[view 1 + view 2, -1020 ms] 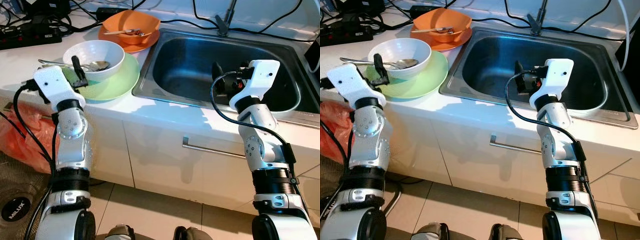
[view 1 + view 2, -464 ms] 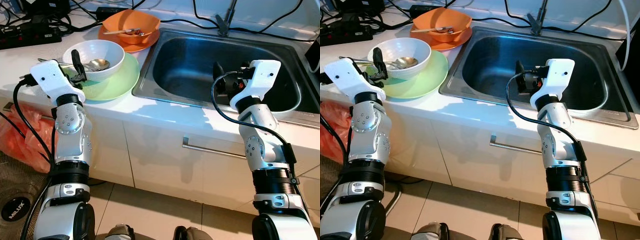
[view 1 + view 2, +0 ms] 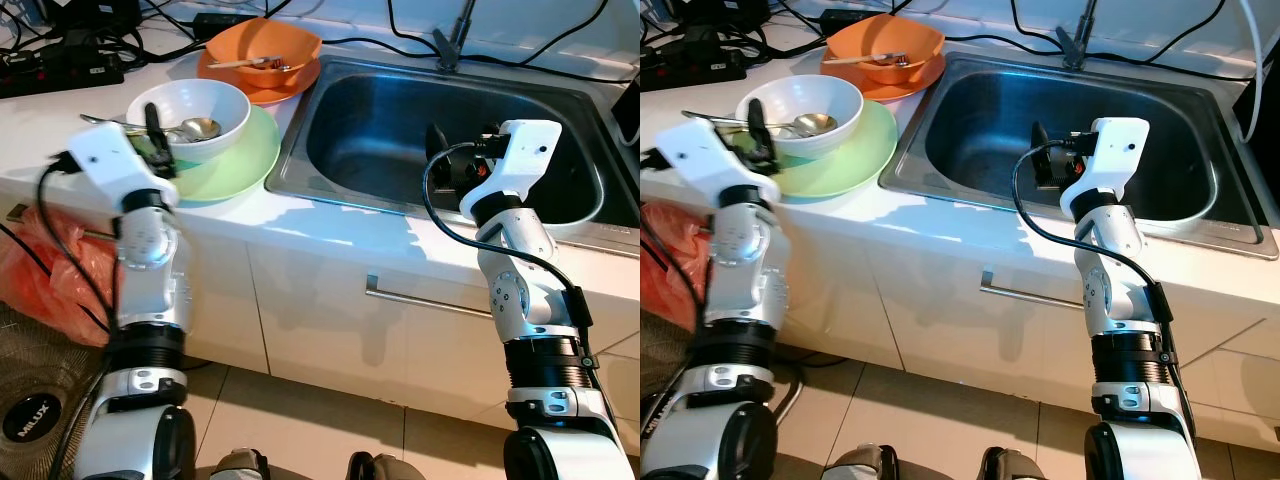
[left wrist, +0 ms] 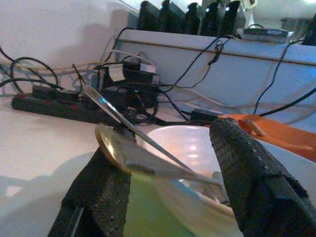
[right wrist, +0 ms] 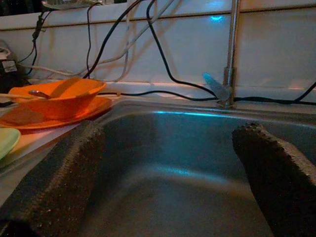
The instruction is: Kitchen organization
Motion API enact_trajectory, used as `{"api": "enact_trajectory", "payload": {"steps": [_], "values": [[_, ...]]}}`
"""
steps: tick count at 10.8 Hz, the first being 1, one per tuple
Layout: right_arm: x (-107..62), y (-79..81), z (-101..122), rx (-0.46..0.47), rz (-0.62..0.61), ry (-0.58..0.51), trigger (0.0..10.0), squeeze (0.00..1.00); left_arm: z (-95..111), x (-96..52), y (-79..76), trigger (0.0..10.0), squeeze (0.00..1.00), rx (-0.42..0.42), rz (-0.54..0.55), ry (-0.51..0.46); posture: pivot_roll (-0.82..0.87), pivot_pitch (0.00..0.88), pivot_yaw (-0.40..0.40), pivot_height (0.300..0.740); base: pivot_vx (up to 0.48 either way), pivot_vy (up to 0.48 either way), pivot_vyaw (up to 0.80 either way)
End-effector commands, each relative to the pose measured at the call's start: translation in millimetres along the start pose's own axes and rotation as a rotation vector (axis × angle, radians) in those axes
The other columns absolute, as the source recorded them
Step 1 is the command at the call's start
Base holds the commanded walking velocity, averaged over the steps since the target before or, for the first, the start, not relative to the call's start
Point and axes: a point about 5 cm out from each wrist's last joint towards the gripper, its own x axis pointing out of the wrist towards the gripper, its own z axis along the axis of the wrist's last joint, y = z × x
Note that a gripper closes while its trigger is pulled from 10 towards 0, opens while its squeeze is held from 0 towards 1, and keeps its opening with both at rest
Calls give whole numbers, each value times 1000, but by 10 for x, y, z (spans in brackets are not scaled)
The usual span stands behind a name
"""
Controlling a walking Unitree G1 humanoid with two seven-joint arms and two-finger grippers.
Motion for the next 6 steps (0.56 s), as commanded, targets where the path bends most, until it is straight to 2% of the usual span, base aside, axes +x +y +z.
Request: {"api": "enact_trajectory", "payload": {"steps": [1, 2, 3, 4, 5, 6], "values": [[6, -26, 37, 12, -13, -11, 10000, 588, 32, 15, -43, 0, 0, -3, -22, -3, -29, 130, -30, 740, 0, 0, 0], [3, -28, 36, 12, -15, -11, 10000, 553, -5, 10, -41, 8000, 0, 0, -12, 27, -29, 129, -31, 740, 0, 0, 0], [4, -29, 36, 12, -15, -12, 10000, 439, -18, -6, -55, 0, 0, -28, 1, 45, -27, 129, -31, 740, 0, 0, 0], [6, -28, 39, 13, -15, -13, 10000, 380, -18, -20, -81, 0, 0, -44, 2, 54, -26, 129, -31, 740, 0, 0, 0], [10, -25, 38, 13, -14, -13, 10000, 325, -26, -25, -101, 1569, 0, -47, -2, 69, -24, 128, -31, 740, 0, 0, 0], [15, -21, 38, 14, -13, -14, 10000, 278, -47, -30, -116, 10000, 0, -54, 3, 95, -25, 127, -30, 740, 0, 0, 0]]}}
